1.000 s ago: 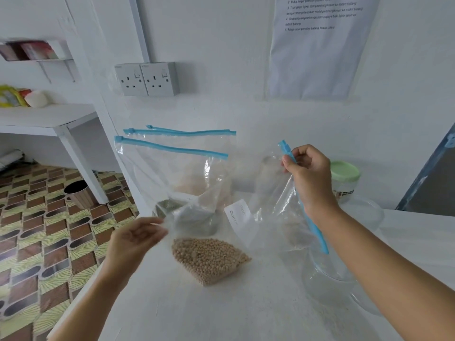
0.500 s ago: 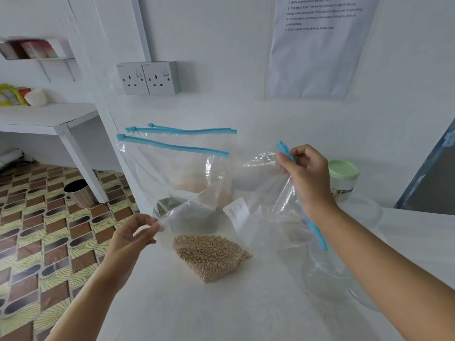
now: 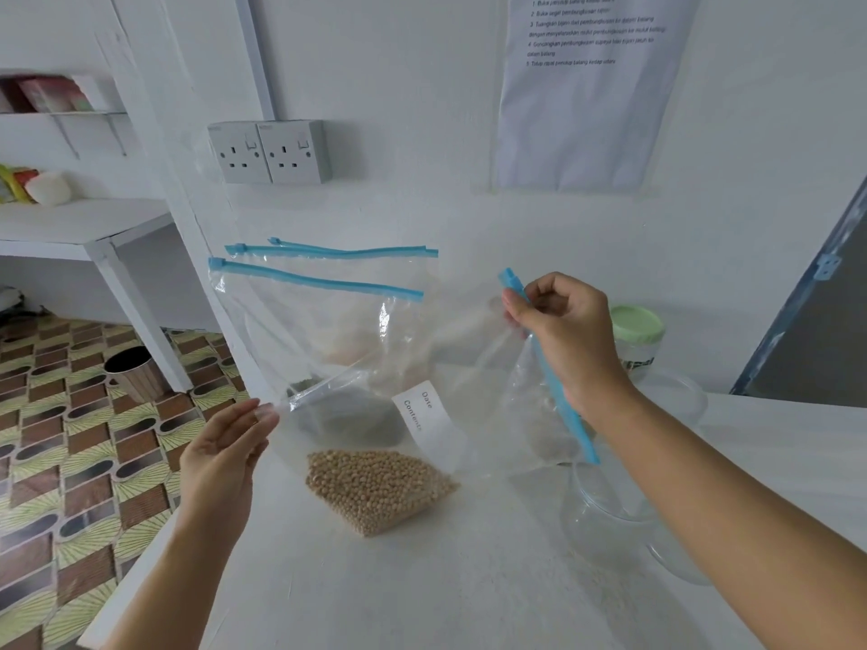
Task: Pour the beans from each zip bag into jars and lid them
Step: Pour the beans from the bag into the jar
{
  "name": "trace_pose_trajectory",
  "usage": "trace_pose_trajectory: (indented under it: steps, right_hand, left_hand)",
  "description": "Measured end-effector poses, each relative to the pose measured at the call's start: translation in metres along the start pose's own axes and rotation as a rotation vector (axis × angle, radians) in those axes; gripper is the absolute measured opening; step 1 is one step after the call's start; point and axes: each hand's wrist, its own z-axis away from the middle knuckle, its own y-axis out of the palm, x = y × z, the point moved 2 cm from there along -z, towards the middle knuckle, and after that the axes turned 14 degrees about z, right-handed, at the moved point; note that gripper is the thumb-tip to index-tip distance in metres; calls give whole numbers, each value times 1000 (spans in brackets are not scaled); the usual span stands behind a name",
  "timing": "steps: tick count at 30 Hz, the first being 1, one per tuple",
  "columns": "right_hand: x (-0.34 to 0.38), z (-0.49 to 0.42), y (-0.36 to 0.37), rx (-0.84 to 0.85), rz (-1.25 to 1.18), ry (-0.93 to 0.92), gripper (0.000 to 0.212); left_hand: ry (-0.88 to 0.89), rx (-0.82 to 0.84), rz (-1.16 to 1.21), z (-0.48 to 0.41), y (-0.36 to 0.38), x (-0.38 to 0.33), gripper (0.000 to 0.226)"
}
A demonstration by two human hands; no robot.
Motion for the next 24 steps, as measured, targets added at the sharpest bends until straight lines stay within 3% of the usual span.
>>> trace_pose_trajectory:
  steps: [5, 11, 16, 24]
  right_hand:
    - [-3, 0, -3, 18, 5, 31, 27]
    - [1, -1, 4, 63, 56, 23, 23]
    - [9, -1, 12, 205, 95, 29, 24]
    - [8, -5, -14, -60, -170, 47, 16]
  left_hand:
    - [-203, 148, -227, 4, -6, 15, 28]
    - [-201, 140, 102, 8, 6, 29, 26]
    - [-156, 83, 137, 12, 15, 30, 20]
    - [-51, 146, 100, 11, 32, 0, 23]
